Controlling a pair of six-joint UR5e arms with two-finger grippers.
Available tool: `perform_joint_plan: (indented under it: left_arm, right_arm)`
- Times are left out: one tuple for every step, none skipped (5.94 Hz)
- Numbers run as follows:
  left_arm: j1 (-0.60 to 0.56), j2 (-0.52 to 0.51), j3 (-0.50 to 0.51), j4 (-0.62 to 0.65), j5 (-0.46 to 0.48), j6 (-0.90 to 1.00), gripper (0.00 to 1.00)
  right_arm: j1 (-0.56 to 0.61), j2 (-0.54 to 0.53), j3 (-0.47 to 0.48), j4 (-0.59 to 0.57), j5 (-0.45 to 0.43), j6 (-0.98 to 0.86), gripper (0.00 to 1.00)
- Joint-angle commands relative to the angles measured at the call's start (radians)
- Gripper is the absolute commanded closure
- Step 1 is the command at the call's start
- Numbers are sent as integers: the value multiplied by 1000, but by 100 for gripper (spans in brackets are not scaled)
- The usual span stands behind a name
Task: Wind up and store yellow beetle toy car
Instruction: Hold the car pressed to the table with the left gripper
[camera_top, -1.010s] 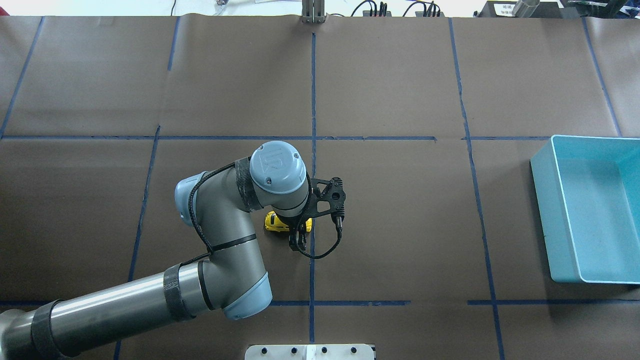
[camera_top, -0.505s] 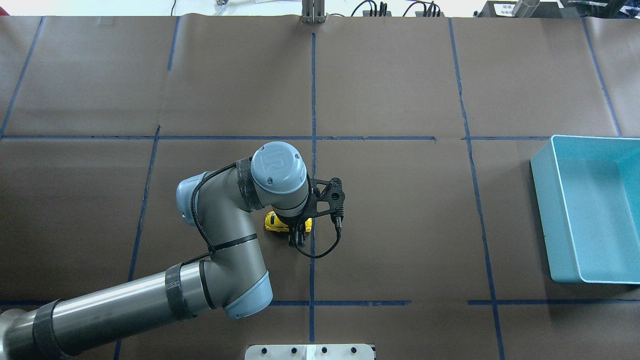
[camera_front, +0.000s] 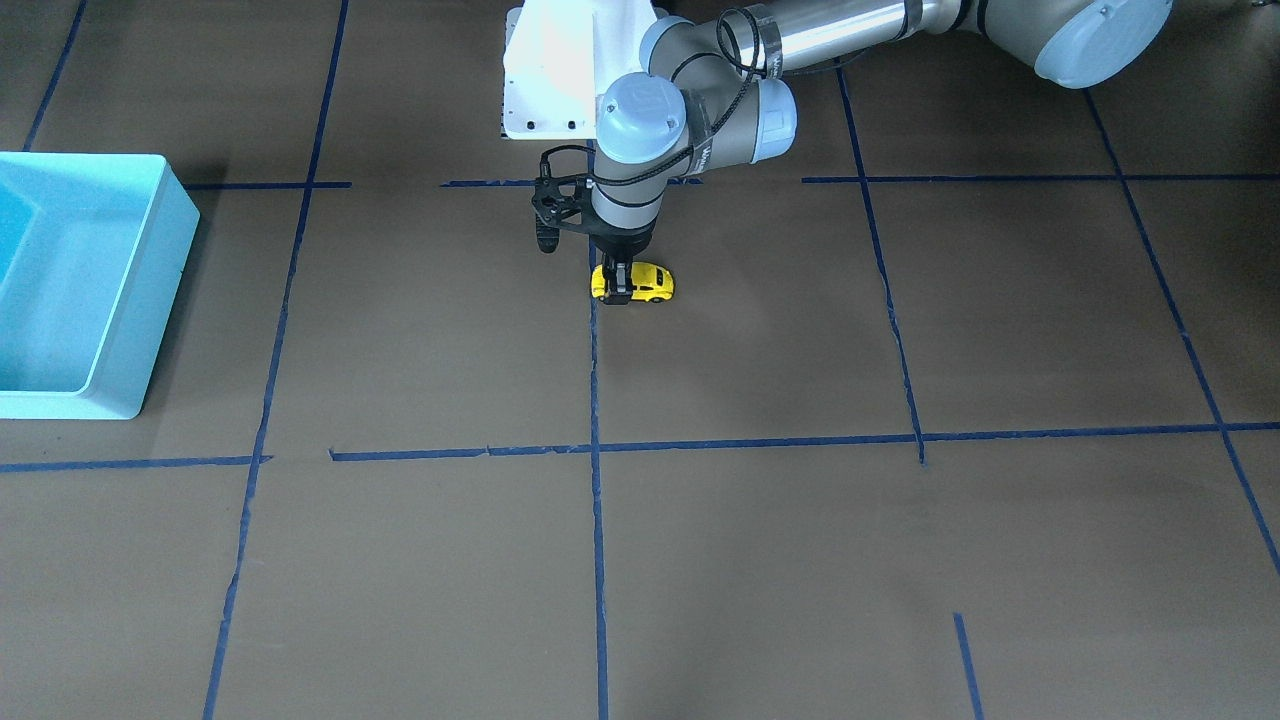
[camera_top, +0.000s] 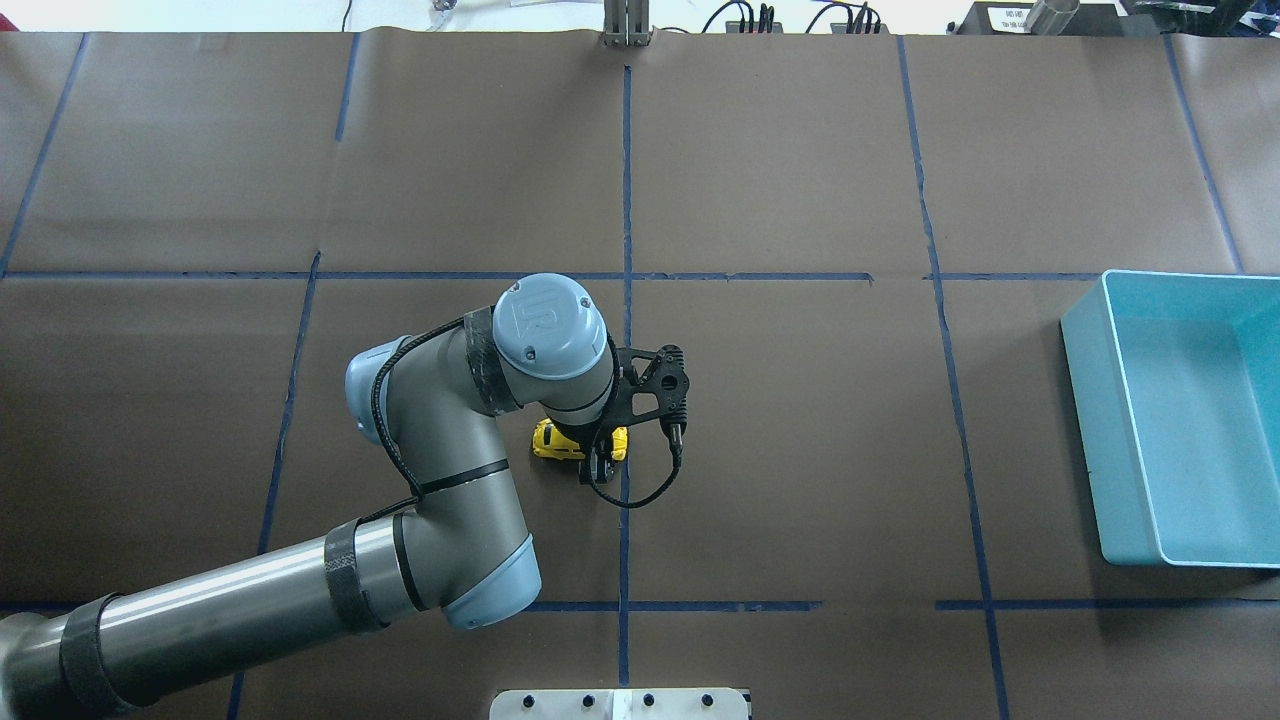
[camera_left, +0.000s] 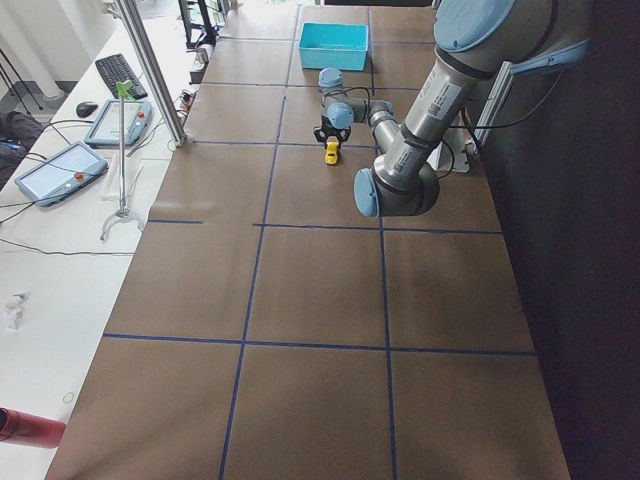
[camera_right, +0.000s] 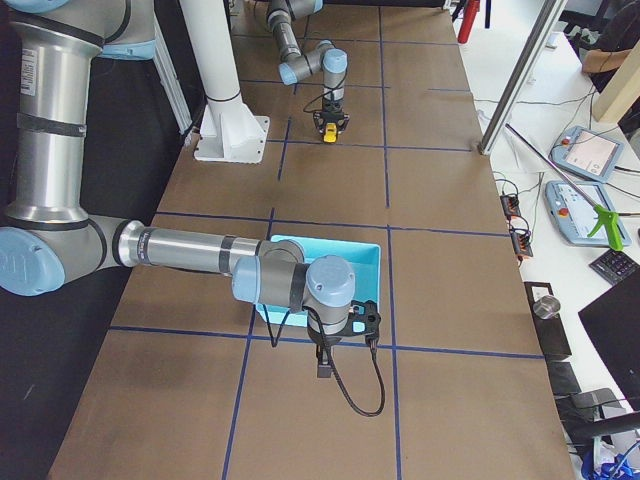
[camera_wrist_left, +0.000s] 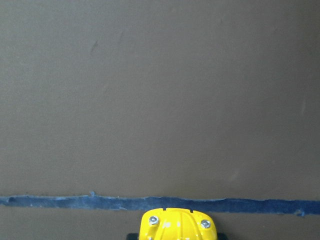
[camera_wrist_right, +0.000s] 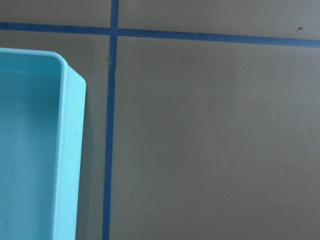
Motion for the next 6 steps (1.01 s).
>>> perform_joint_plan:
  left_arm:
    - [-30,2,-9,-14,-30,8,100]
    - [-31,5,-7,-49,-32,4,100]
    - [-34,19,1,-118,-31,-3,100]
    - [-35,30,4,-186,-31,-71,100]
    - [-32,45,5,-230,-29,-108,100]
    - [-34,56,8,-260,-29,-134,100]
  right_arm:
    - [0,0,-5,1,0,0,0]
    - [0,1,-5,1,0,-1,0]
    - [0,1,-5,1,0,-1,0]
    - [0,1,-5,1,0,-1,0]
    - [0,1,-5,1,0,-1,0]
    - [0,3,-4,1,0,-1,0]
